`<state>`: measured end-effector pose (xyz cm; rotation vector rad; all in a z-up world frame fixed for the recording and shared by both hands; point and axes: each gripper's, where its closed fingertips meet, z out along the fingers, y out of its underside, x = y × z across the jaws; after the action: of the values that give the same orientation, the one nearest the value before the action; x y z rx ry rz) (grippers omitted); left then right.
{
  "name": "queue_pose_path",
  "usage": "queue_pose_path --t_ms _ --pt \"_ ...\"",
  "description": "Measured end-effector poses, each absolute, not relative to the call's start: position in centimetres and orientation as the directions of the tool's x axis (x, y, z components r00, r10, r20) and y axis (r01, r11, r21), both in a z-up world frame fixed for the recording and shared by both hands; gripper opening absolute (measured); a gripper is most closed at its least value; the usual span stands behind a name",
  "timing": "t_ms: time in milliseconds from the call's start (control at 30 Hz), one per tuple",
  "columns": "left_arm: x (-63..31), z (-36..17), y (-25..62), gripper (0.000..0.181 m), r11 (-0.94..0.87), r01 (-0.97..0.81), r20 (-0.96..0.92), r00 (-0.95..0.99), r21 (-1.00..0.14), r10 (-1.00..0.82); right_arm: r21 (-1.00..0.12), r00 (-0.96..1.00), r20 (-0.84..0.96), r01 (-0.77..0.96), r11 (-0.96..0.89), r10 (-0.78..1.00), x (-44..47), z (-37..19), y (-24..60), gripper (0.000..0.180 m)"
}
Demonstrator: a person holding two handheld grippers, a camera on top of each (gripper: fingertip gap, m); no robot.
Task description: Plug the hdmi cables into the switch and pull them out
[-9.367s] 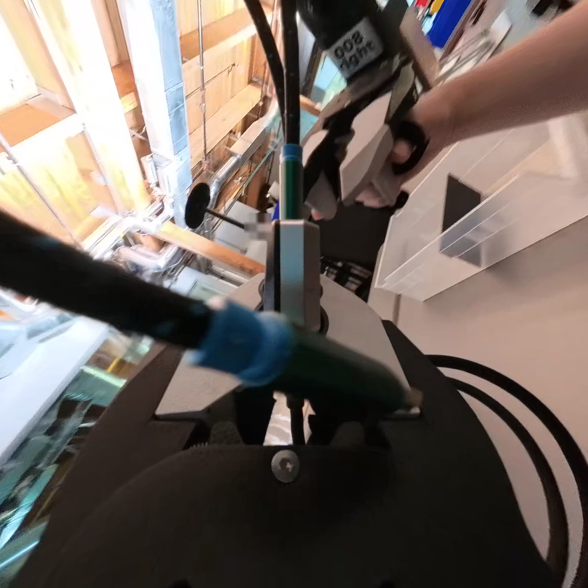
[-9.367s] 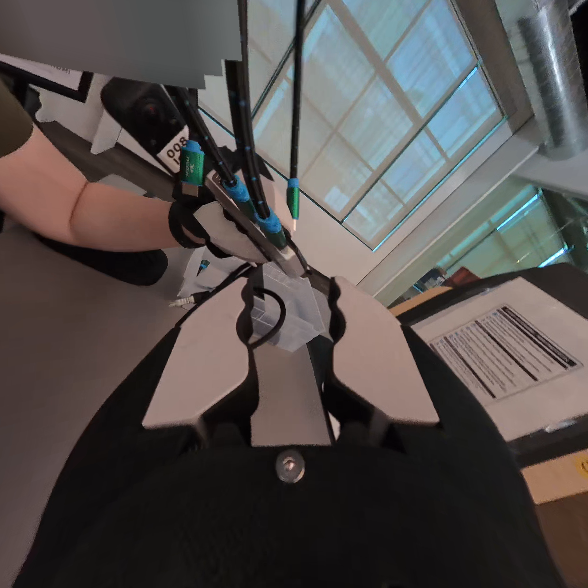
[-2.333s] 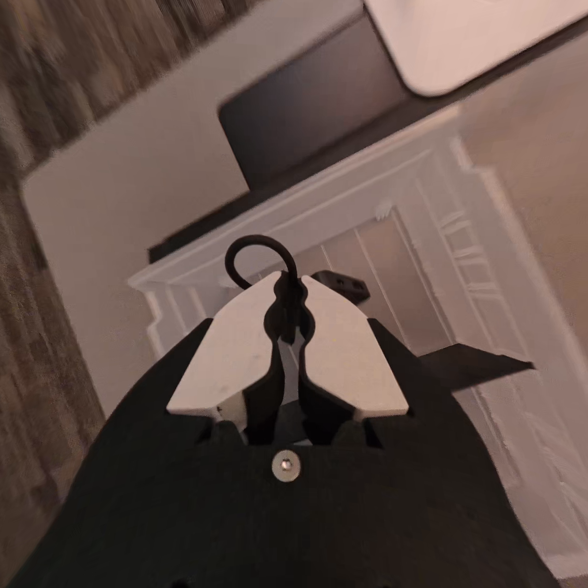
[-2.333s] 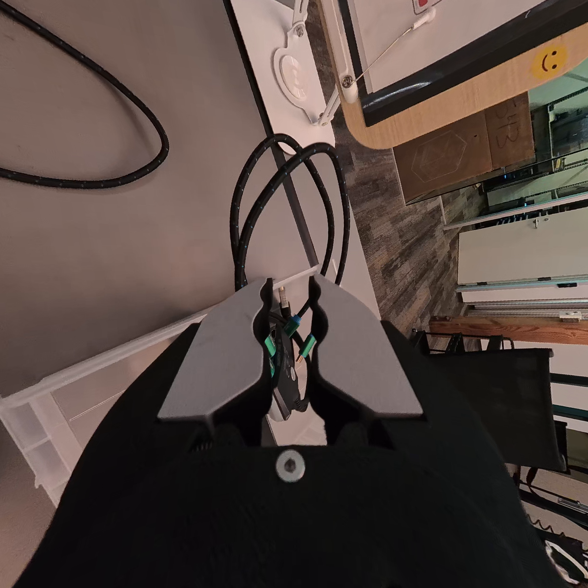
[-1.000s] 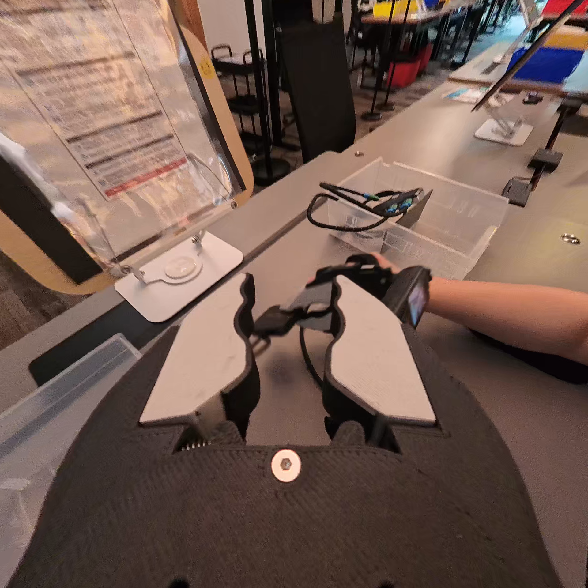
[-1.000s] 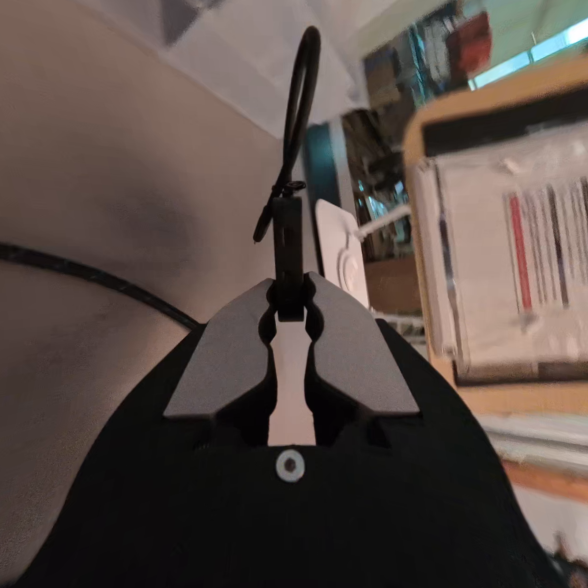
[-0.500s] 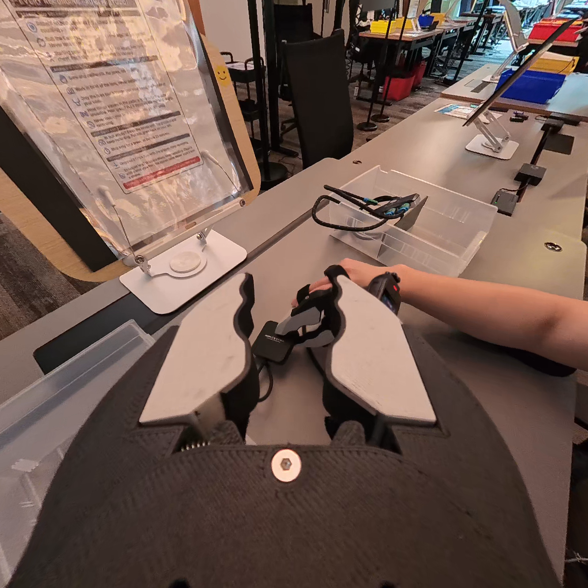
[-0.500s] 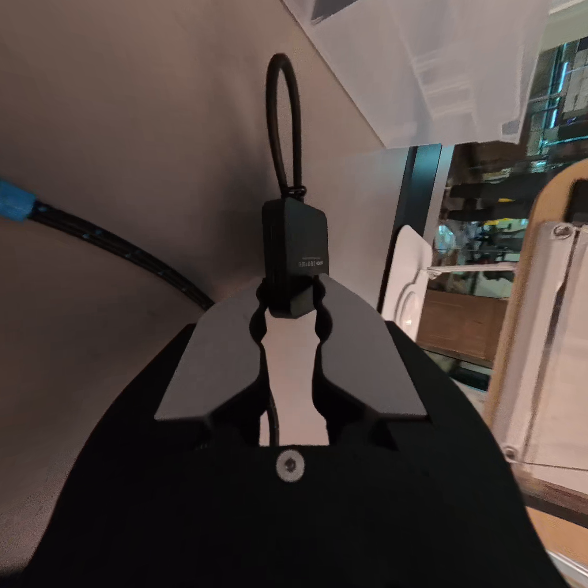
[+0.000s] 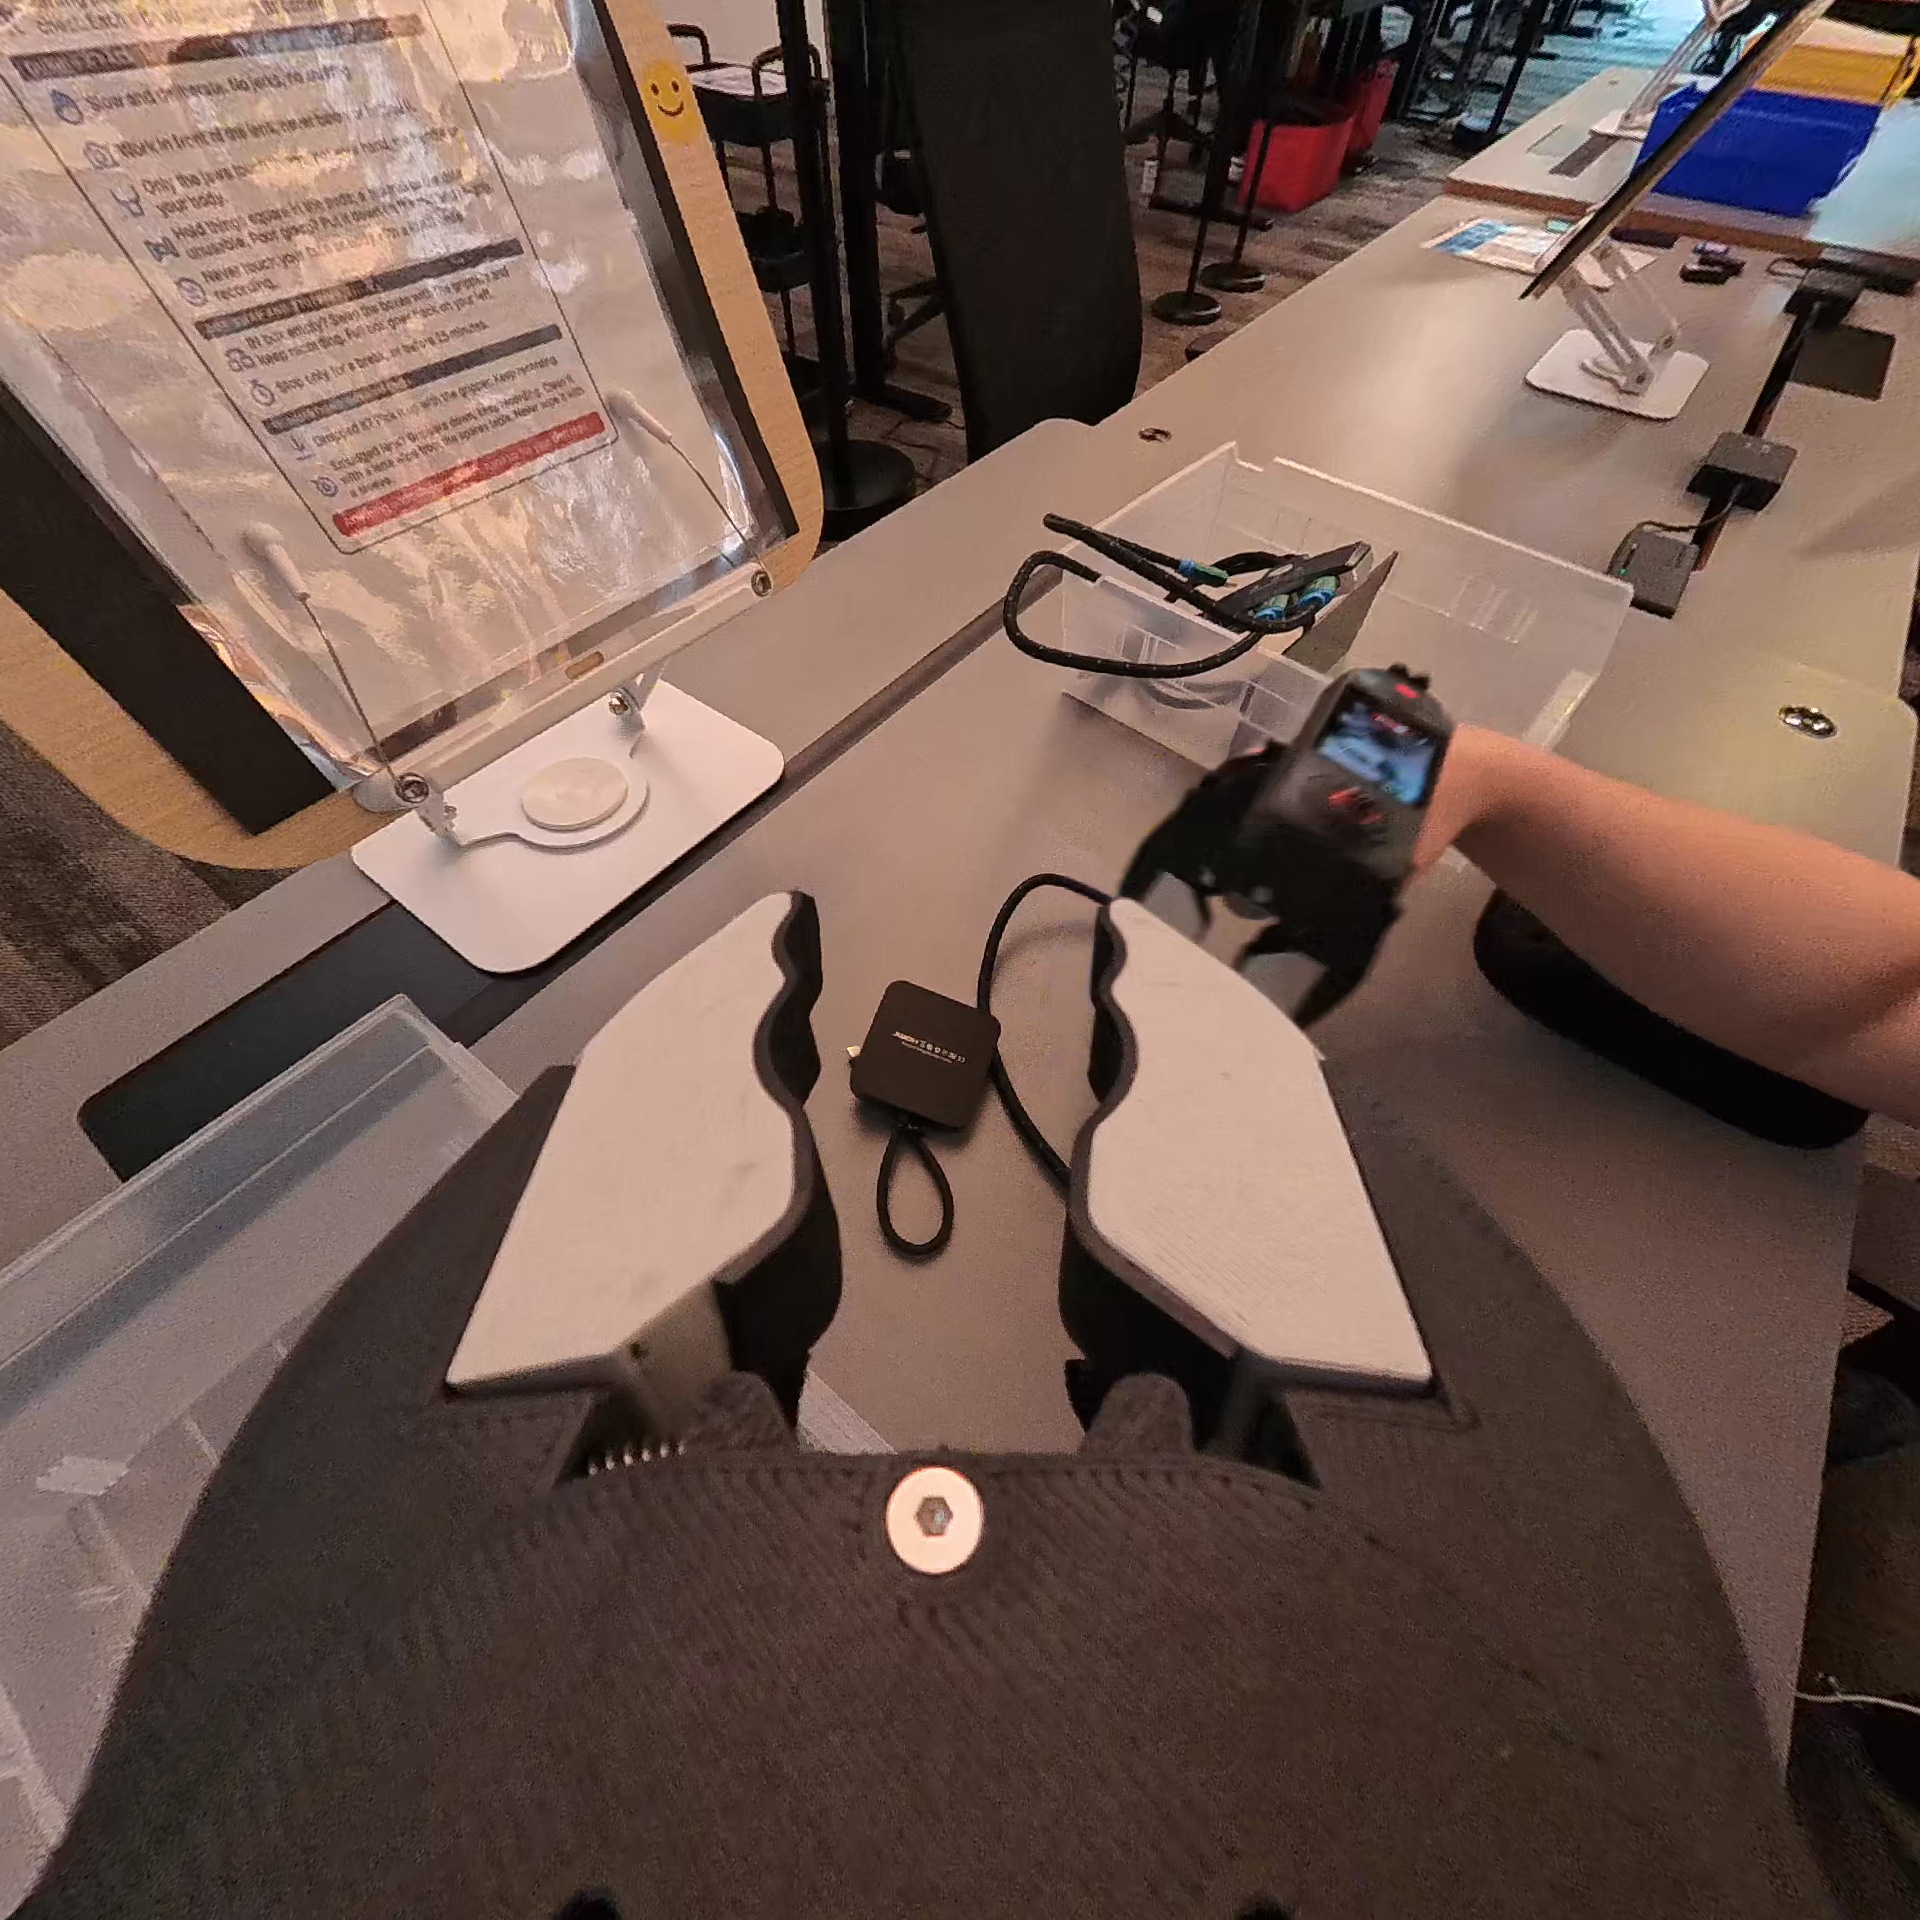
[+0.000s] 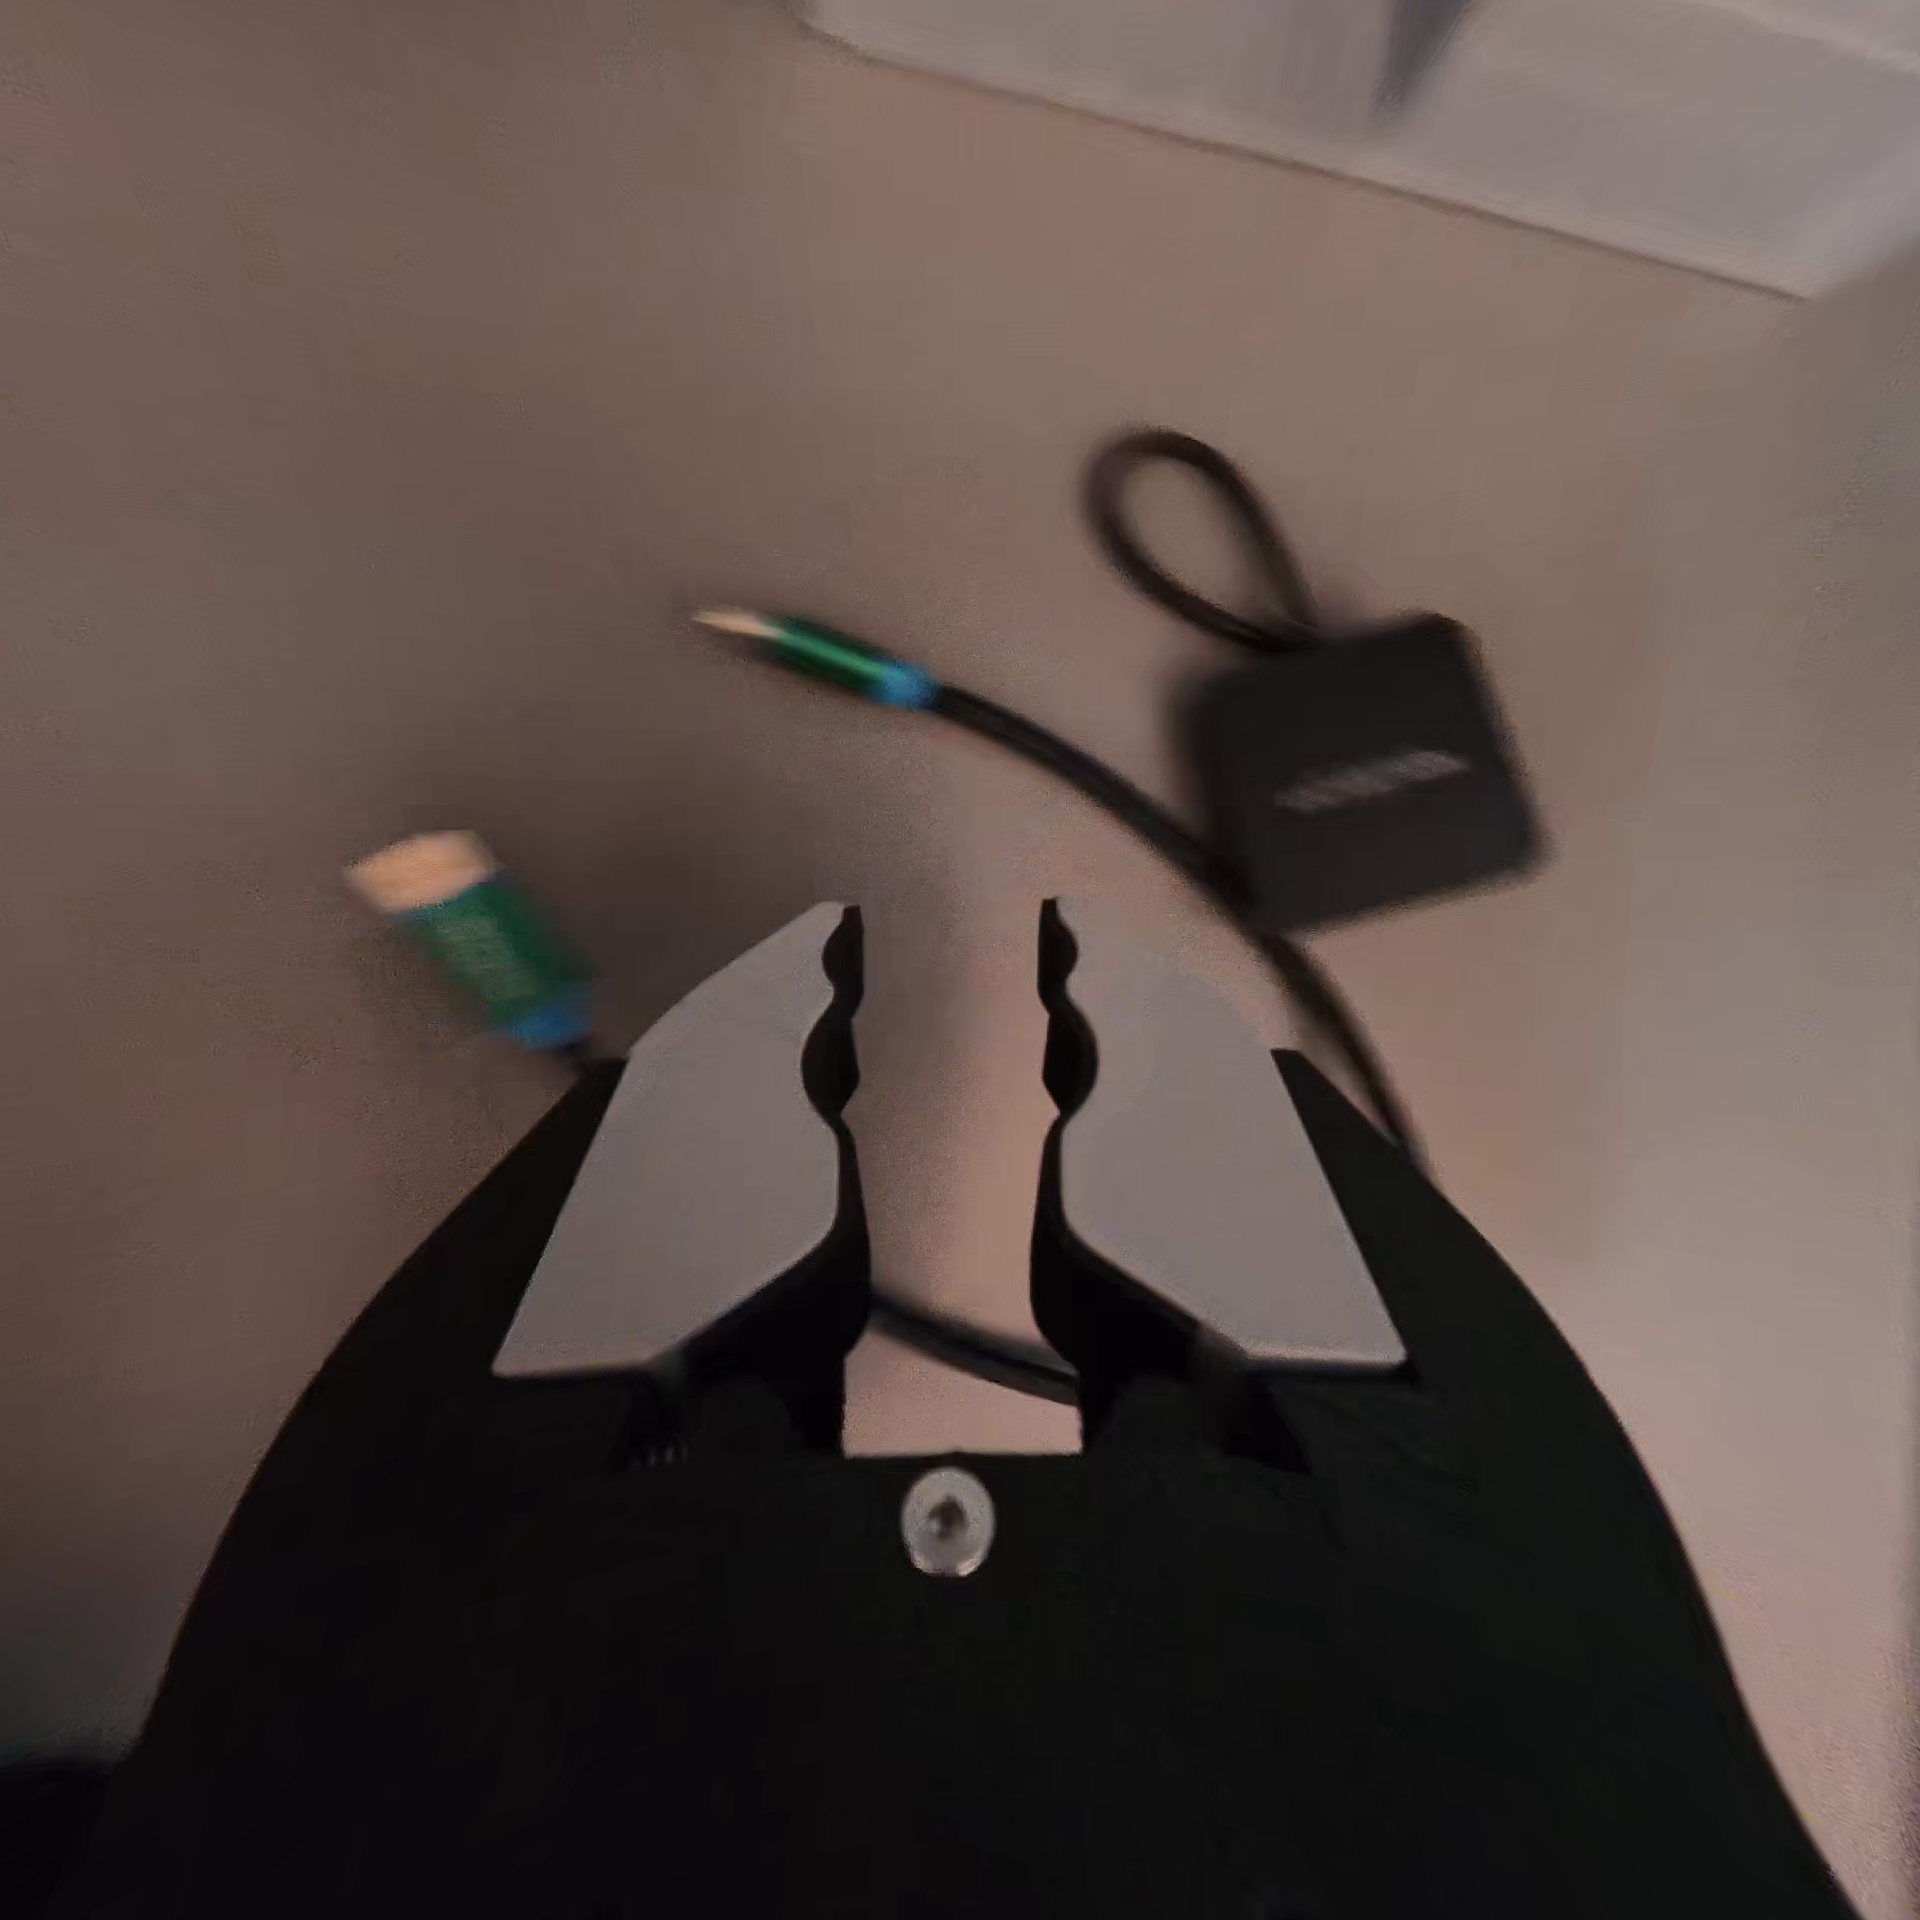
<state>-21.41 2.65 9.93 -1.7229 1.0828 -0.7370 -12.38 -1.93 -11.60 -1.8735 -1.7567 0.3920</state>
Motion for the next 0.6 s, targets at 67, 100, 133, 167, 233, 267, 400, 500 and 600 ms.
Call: queue_pose_path --t_ms 67,100,133,167,233,267,400,500,600 --pt "-21.5 10.1 2.5 0.049 -0.169 -0.334 0.013 0.423 -0.927 -0.906 -0.586 -0.05 0.056 0.807 0.074 0.997 -12.5 -11.3 -6.6 0.037" --pt "-21.6 10.1 2.4 0.049 -0.169 -0.333 0.014 0.42 -0.928 -0.907 -0.568 -0.097 0.039 0.817 0.102 0.995 -12.2 -11.6 -7.9 0.039" --pt "-21.7 10.1 2.3 0.049 -0.17 -0.335 0.015 0.419 -0.927 -0.908 -0.542 -0.116 0.021 0.833 0.109 0.993 -11.7 -12.1 -8.8 0.039" --pt "-21.7 10.1 2.3 0.049 -0.17 -0.337 0.015 0.418 -0.926 -0.909 -0.519 -0.119 0.002 0.849 0.103 0.993 -11.4 -12.6 -9.3 0.039" --pt "-21.7 10.2 2.2 0.049 -0.169 -0.336 0.016 0.413 -0.927 -0.91 -0.497 -0.119 0.002 0.861 0.104 0.993 -11.0 -13.9 -9.6 0.039" --pt "-21.6 10.2 2.1 0.049 -0.168 -0.336 0.017 0.409 -0.927 -0.912 -0.495 -0.122 0.005 0.862 0.109 0.993 -10.9 -14.5 -9.5 0.038" --pt "-21.0 10.1 1.4 0.049 -0.16 -0.344 0.02 0.377 -0.925 -0.926 -0.496 -0.111 -0.029 0.865 0.082 0.993 -10.9 -14.9 -8.8 0.019" --pt "-19.6 10.7 -0.2 0.055 -0.194 -0.293 0.11 0.281 -0.936 -0.953 -0.589 -0.097 0.05 0.801 0.108 0.994 -11.8 -11.5 -8.0 0.008" --pt "-17.8 12.3 -2.6 0.056 -0.314 -0.172 0.3 0.102 -0.934 -0.948 -0.666 -0.024 0.154 0.736 0.122 0.988 -12.0 -7.3 -7.0 0.008"
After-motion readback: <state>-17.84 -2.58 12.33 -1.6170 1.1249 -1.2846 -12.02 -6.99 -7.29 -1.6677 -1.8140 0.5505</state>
